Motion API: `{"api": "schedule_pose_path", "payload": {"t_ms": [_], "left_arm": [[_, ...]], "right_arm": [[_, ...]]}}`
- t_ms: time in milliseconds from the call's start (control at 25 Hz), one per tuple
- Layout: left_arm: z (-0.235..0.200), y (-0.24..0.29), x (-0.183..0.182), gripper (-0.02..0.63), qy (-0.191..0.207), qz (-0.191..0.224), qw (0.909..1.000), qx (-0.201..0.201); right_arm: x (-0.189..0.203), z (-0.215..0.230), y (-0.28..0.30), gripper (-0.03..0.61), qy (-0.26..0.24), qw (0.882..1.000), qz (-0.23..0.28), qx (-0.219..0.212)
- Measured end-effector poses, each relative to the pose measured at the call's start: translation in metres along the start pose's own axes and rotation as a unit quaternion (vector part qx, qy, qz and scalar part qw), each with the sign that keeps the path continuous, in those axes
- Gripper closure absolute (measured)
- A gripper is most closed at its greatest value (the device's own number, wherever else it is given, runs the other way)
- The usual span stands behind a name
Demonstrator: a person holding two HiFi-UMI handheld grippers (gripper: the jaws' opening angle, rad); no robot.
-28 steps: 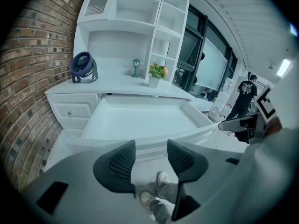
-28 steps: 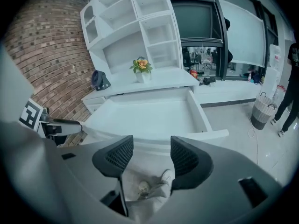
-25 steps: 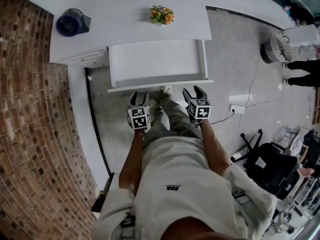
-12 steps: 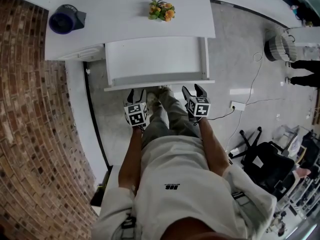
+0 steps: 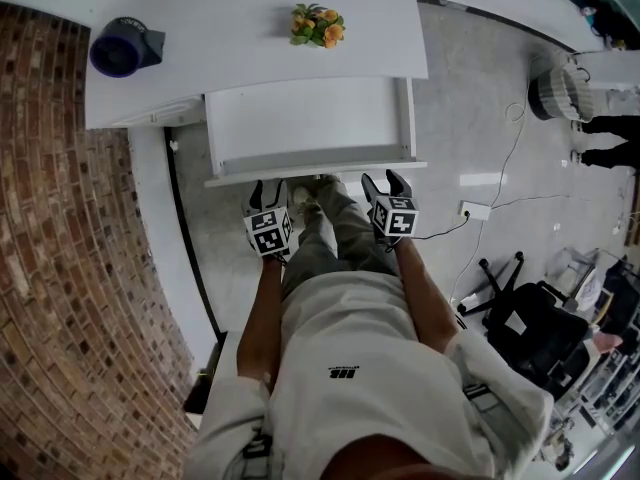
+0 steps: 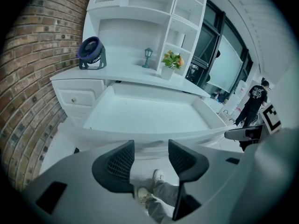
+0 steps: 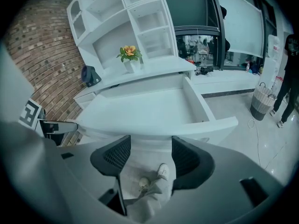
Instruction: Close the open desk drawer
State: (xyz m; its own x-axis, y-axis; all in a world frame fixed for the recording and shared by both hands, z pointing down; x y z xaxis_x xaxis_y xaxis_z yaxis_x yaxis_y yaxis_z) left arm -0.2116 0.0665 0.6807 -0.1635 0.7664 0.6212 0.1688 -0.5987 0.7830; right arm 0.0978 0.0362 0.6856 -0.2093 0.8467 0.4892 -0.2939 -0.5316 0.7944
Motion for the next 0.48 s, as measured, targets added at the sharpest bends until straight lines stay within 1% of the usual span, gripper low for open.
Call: {"api": "schedule_pose_path", "payload": {"t_ms": [480], "left_arm": [[-0.005, 0.011, -0.013, 0.374, 0.005, 0.000, 1.0000, -0.002]], "right_arm": [[-0.014, -0.001, 0.010, 0.313, 0.001, 1.000, 0.001, 0.000]]}}
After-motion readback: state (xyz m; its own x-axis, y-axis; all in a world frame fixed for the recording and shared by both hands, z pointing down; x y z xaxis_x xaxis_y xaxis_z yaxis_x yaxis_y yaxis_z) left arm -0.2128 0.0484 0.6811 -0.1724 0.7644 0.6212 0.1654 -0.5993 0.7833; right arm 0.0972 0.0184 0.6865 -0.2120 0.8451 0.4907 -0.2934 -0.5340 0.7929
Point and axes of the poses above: the fingertips, and each gripper's own axes: y forward along the fingers, z to its right, x out of its underside, the point moved 8 cm from there along -y, backward along the fingers, and after that the axes turned 15 degrees about y, right-handed, at the moved point
